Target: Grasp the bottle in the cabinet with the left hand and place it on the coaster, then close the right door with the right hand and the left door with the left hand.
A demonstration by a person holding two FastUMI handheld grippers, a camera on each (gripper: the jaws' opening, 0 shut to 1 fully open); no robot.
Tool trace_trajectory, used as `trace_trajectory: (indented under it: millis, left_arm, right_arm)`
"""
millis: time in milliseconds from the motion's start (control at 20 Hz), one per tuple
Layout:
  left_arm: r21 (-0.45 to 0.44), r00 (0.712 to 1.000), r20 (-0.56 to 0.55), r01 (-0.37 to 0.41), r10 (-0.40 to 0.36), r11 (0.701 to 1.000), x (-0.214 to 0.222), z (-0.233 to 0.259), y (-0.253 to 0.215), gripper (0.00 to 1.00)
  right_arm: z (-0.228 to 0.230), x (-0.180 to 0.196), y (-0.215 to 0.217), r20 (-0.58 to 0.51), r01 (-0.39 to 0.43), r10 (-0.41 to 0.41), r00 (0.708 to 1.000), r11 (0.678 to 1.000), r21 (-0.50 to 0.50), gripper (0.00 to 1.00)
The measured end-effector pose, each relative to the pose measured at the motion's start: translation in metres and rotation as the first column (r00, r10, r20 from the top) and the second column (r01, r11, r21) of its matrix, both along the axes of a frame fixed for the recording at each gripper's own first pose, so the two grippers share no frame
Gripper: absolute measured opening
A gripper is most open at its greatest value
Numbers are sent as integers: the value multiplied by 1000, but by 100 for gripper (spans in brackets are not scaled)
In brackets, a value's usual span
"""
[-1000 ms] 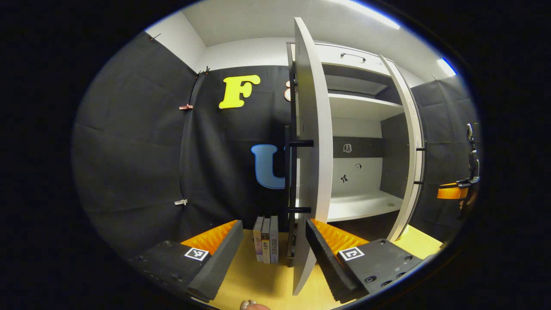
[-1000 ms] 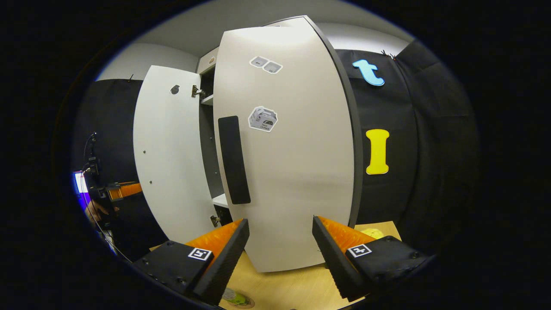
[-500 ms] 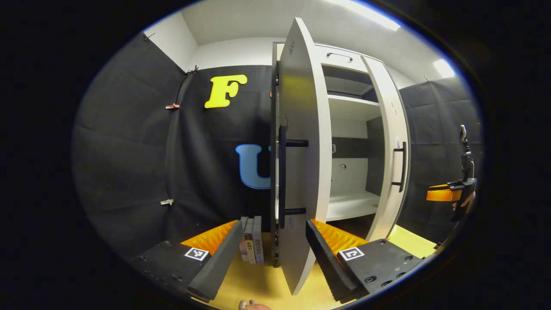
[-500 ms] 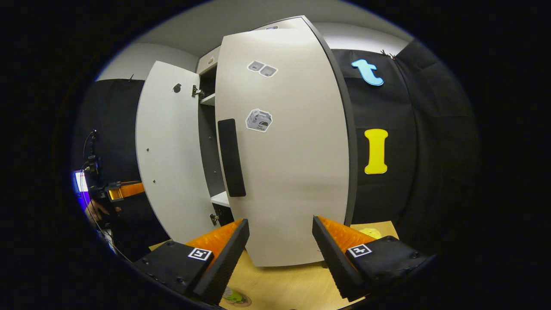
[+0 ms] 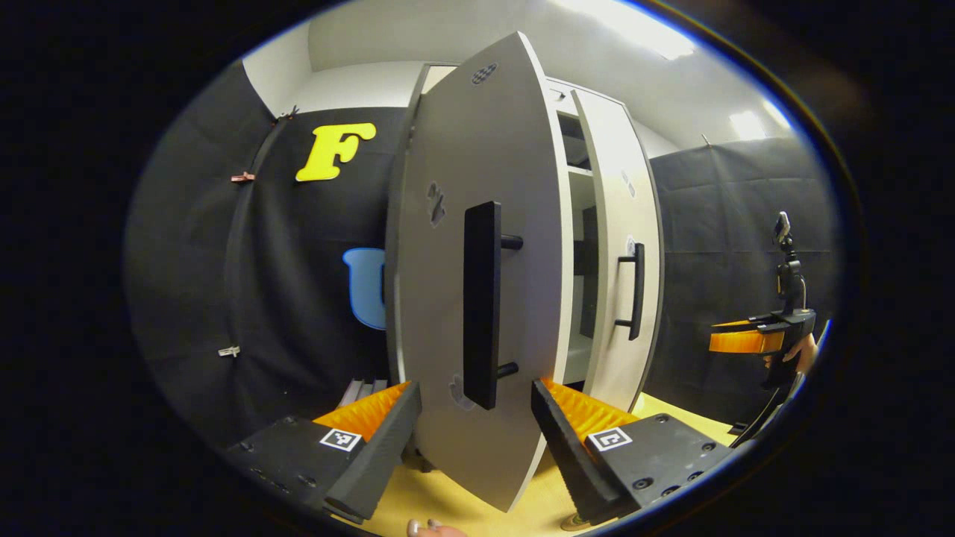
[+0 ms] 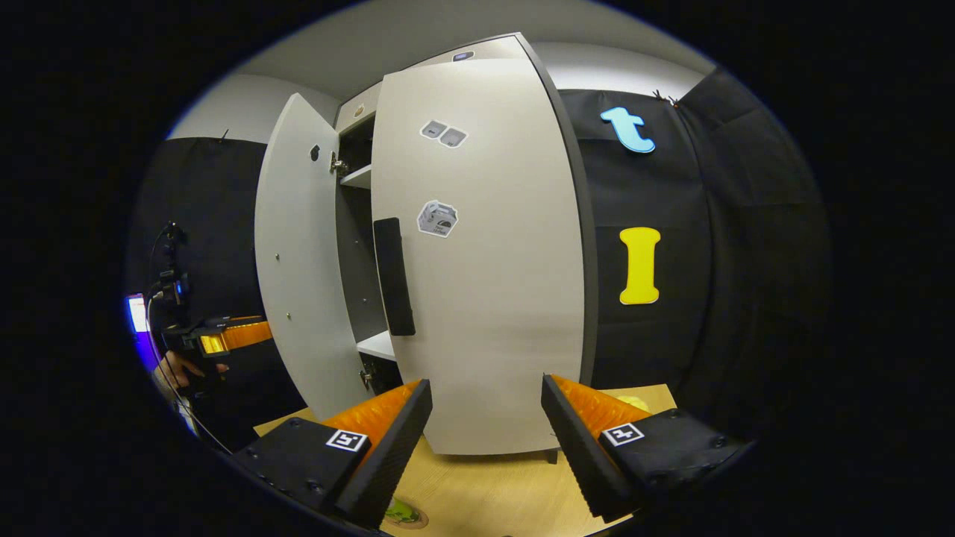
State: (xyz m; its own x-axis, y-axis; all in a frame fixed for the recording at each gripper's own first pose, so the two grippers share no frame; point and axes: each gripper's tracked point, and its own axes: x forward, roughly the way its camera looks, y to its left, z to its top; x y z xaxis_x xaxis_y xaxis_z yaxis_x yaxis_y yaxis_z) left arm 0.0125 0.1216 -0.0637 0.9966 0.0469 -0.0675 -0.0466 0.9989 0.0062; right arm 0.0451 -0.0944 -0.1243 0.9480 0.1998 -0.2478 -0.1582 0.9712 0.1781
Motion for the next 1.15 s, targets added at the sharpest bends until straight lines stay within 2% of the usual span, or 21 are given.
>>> trace_trajectory:
  millis: [150,300,400,950,1150]
  left_arm:
    - [-8,998,-17,62,-62,998,13,-8,-24,95]
    - [46,996,-38,82,-81,996,17,-16,-33,92]
    - [45,995,-43,95,-93,994,17,-20,-38,95]
    - [20,999,-15,42,-42,999,-1,-13,-28,93]
    - [6,1000,-8,19,-19,1000,-12,-16,-23,93]
  right_arm:
    - [1,-1,-6,-2,12,-12,1000,1000,-8,98]
    - [1,-5,-7,-4,18,-18,1000,1000,-13,98]
    - [-1,-4,-9,-10,22,-22,1000,1000,-18,98]
    - [6,-1,-2,2,22,-22,1000,1000,-3,98]
    - [10,4,1,6,45,-45,999,999,12,98]
